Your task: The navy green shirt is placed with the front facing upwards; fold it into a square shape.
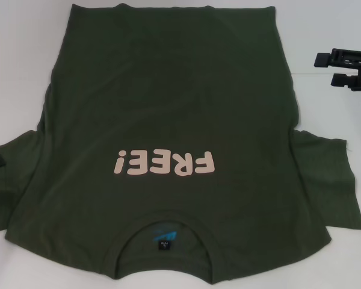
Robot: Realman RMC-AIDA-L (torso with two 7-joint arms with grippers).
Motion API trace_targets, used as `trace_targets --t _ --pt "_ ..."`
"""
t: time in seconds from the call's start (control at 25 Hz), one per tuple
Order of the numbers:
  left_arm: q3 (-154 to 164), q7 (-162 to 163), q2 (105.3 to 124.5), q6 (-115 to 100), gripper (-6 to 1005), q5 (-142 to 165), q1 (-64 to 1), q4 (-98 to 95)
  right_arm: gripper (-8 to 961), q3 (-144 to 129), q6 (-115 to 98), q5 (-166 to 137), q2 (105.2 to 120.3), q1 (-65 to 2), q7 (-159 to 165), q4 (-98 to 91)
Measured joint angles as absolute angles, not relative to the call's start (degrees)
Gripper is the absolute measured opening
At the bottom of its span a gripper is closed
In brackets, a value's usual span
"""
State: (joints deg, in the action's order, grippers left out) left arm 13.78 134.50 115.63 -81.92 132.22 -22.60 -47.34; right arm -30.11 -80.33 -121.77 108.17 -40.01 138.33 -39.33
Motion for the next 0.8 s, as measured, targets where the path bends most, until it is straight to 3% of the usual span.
trace_targets --t 0.8 --pt "16.00 129.73 116.06 -74.56 933 133.39 -22.95 -43.41 927 -29.87 -80.32 -121.60 108.10 -39.83 138.34 -39.38"
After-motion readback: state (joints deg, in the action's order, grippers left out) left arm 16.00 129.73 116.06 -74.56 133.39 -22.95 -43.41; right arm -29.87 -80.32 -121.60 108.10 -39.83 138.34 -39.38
